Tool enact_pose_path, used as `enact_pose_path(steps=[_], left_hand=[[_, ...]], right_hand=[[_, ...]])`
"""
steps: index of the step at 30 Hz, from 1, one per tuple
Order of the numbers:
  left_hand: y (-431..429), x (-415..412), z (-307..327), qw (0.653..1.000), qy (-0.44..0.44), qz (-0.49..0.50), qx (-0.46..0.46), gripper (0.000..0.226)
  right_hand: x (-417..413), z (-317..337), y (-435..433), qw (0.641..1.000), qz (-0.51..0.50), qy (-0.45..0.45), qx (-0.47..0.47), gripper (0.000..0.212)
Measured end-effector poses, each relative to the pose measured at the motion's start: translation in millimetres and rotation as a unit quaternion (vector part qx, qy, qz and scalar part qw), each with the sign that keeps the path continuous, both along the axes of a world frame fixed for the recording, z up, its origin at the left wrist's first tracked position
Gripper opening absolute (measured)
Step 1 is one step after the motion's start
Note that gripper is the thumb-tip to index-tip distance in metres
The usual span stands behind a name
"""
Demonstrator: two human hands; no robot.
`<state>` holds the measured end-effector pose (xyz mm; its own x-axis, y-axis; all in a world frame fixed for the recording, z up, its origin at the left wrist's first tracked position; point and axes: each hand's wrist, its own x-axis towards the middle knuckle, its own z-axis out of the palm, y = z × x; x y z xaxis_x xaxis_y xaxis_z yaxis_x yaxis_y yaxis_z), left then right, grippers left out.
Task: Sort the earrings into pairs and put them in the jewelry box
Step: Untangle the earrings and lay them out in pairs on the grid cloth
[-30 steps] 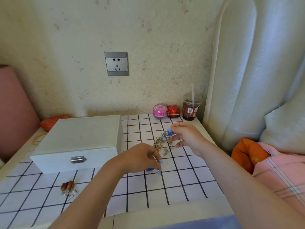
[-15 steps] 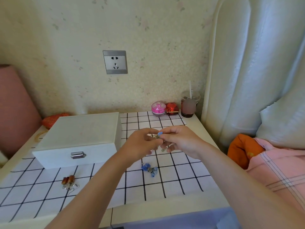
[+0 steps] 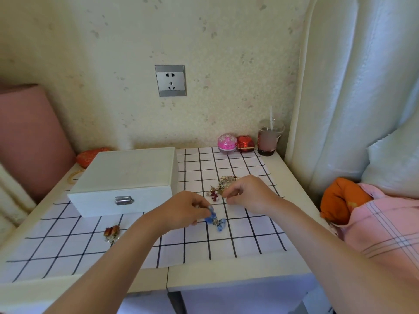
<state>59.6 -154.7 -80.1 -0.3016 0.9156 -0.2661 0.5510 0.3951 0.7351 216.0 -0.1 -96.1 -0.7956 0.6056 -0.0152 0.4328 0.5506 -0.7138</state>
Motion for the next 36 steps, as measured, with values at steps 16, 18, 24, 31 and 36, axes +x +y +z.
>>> enact_pose_path(steps=[16,18,24,31,36], left_hand=[[-44.5,-16.7,-7.1,0.999,0.042,-0.029,-0.007,0.028],[-53.1,-22.6,-7.1,0.999,0.043,-0.026,-0.007,0.028],[-75.1,-39.1,-7.0,0.993,0.115,-0.028,0.004,0.019],[-65.1,-33.0,-15.4,0.982,0.177,-0.032,0.054,0.010],[-61.3,-31.5,-21.0,0.969,0.236,-0.068,0.028,0.021]], right_hand=[[-14.8,2.6,-47.8,0.983,0.068,-0.157,0.073,0.019],[-15.2,4.2,-51.1,0.985,0.066,-0.148,0.052,0.009],[-17.7,11.7,-58.9,0.995,0.044,-0.084,-0.043,0.008],[-28.1,11.3,-70.4,0.976,-0.004,-0.037,-0.216,0.014],[-33.8,-7.7,-67.9,0.998,-0.044,-0.046,-0.021,0.026]])
